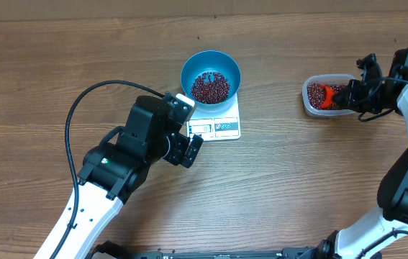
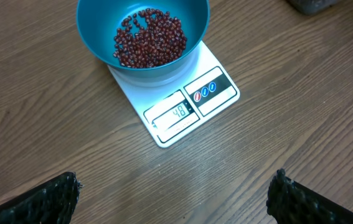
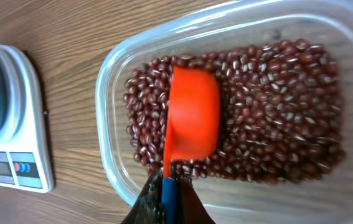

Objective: Scoop item into bowl and weigh 150g on scale
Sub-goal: 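Lower the red scoop into the bean tub and drag it through beans, then tilt the red scoop up to lift a scoop of beans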

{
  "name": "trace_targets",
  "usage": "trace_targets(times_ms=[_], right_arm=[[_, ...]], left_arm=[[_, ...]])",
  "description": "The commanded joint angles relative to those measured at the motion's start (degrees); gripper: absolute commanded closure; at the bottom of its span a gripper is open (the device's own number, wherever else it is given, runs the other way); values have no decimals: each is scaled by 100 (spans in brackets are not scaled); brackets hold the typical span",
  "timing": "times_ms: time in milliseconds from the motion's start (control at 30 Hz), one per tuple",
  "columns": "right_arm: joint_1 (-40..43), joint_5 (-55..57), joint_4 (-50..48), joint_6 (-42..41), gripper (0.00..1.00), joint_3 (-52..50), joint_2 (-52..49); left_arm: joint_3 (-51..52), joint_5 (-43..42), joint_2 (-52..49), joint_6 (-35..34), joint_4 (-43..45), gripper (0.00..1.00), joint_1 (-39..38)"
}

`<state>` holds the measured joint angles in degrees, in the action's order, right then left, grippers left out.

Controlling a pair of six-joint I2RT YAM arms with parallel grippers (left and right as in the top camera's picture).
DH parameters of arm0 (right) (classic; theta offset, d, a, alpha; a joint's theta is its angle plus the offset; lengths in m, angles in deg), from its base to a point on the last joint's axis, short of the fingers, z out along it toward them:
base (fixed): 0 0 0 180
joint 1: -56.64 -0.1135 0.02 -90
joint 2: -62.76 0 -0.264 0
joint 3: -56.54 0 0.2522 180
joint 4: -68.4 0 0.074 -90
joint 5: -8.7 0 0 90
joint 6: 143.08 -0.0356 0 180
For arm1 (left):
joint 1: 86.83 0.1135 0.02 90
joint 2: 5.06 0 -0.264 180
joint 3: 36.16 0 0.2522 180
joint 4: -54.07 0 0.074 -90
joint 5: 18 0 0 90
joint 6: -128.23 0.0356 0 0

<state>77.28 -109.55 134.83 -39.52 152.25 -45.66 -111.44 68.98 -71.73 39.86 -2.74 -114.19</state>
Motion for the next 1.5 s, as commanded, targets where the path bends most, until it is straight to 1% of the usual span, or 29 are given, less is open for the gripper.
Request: trace_targets(times_ms=[0,67,567,867,933,1233,1267,1467], right_arm=[[-13,-164,55,55,96,-63,-566],[-9,-289,90,175,96,-63,-623],[157,-339,125,177,96,-63,-627],[444,-1014,179,205,96,-63,-627],[461,-1161,225,363,96,-63,-627],[481,-1425,273,544,96,-63,-627],[529,-1685,286,627,96,-63,-627],[778,-2376,363,798,96,-63,-627]], left_arm=[[-138,-87,-39,-55,17,0,-15],[-138,-87,-39,-55,17,0,-15],[-138,-87,-39,-55,17,0,-15],[-138,-87,-39,-55,17,0,-15],[-138,-85,-39,-55,17,0,-15],[-138,-87,-39,-55,17,0,-15],[-138,-87,-39,-55,17,0,-15],[-138,-87,-39,-55,17,0,-15]])
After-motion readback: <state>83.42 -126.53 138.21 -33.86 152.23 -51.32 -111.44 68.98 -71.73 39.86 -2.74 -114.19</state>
